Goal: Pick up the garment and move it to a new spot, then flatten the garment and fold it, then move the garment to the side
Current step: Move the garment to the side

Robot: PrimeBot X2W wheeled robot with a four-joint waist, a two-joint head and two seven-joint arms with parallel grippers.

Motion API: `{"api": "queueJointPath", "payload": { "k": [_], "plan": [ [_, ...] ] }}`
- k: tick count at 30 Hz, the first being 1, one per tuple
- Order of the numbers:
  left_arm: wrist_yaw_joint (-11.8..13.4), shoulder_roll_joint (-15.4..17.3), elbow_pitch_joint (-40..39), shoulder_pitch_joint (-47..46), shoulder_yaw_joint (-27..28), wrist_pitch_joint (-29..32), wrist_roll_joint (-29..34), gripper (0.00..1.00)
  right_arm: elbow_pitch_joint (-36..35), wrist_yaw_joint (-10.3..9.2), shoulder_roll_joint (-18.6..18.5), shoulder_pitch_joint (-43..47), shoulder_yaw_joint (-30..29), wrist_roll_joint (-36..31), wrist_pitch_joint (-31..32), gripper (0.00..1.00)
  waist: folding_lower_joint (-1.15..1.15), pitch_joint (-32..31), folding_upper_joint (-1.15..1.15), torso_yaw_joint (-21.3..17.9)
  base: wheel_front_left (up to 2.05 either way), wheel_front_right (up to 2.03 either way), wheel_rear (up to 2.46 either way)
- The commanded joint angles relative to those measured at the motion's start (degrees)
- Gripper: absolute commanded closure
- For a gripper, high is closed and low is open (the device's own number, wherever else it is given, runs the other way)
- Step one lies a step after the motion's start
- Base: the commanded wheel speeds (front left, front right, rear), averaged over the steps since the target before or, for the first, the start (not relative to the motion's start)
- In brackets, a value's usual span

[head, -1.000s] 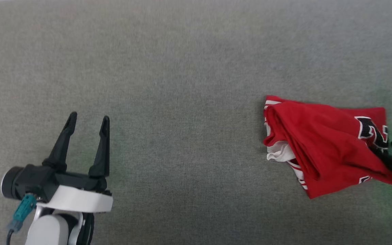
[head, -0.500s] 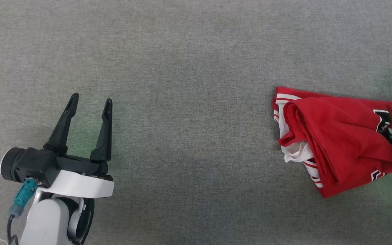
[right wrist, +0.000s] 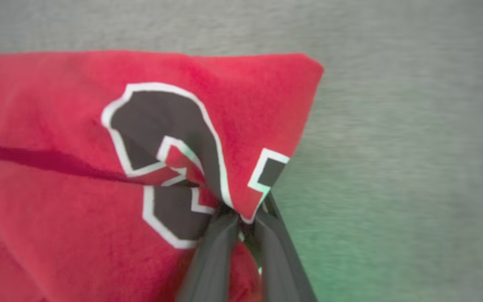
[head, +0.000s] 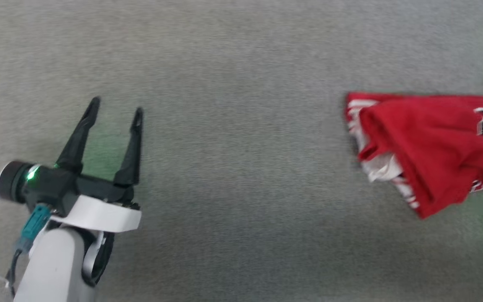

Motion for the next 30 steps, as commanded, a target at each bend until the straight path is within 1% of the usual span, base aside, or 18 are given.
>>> {"api": "queueJointPath", "payload": {
  "k": [1, 5, 8, 12, 14, 16, 20, 21, 24, 30],
  "plan": [
    [-0.1, 0.6, -0.2, -2.0, -1.2, -0.3, 0.4, 0.0, 0.7, -0.34, -0.7, 0.7, -1.9, -0.2, -1.6, 1.0, 0.0, 1.1, 0.0, -2.5, 0.0, 0.0, 0.0],
    [-0.1, 2.3, 0.0, -5.7, -4.9, -0.3, 0.5, 0.0, 3.6, -0.35, -2.1, 0.0, -6.3, -2.4, -5.9, 1.0, 0.0, 3.0, 0.0, -5.5, 0.0, 0.0, 0.0],
    [0.0, 4.4, 0.5, -9.4, -7.5, -0.3, 0.8, 0.0, 7.3, -0.34, -2.6, -1.9, -8.6, -4.4, -9.3, 1.0, 0.0, 4.7, 0.0, -7.3, 0.0, 0.0, 0.0],
    [0.0, 6.1, 1.1, -14.5, -10.5, -0.3, 0.7, 0.0, 13.7, -0.35, -2.6, -5.3, -10.8, -7.4, -14.2, 1.0, 0.0, 7.2, 0.0, -9.0, 0.0, 0.0, 0.0],
    [0.0, 6.8, 1.2, -17.0, -11.2, -0.3, 0.4, 0.0, 16.4, -0.34, -2.4, -7.6, -11.0, -8.5, -16.4, 1.0, 0.0, 8.4, 0.0, -9.7, 0.0, 0.0, 0.0],
    [0.0, 7.1, 1.3, -19.2, -11.9, -0.3, 0.2, 0.0, 19.1, -0.35, -3.1, -9.9, -11.3, -10.9, -19.5, 1.0, 0.0, 9.7, 0.0, -10.2, 0.0, 0.0, 0.0],
    [0.0, 7.6, 1.2, -23.7, -13.5, -0.3, 0.2, 0.0, 25.4, -0.35, -2.3, -15.1, -11.5, -13.4, -24.7, 1.0, 0.0, 12.0, 0.0, -10.6, 0.0, 0.0, 0.0],
    [0.0, 7.6, 1.2, -23.7, -13.5, -0.3, 0.2, 0.0, 25.4, -0.35, -2.3, -15.1, -11.5, -13.4, -24.7, 1.0, 0.0, 12.0, 0.0, -10.6, 0.0, 0.0, 0.0],
    [0.0, 7.7, 1.0, -26.3, -14.2, -0.3, 0.3, 0.0, 30.4, -0.35, -2.5, -19.3, -11.4, -14.6, -28.0, 1.0, 0.0, 13.6, 0.0, -10.5, 0.0, 0.0, 0.0],
    [0.0, 8.7, 1.7, -30.1, -15.5, -0.3, 0.3, 0.0, 39.8, -0.35, -1.0, -26.9, -8.1, -17.3, -33.7, 1.0, 0.0, 15.9, 0.0, -10.3, 0.0, 0.0, 0.0]
  ]
}}
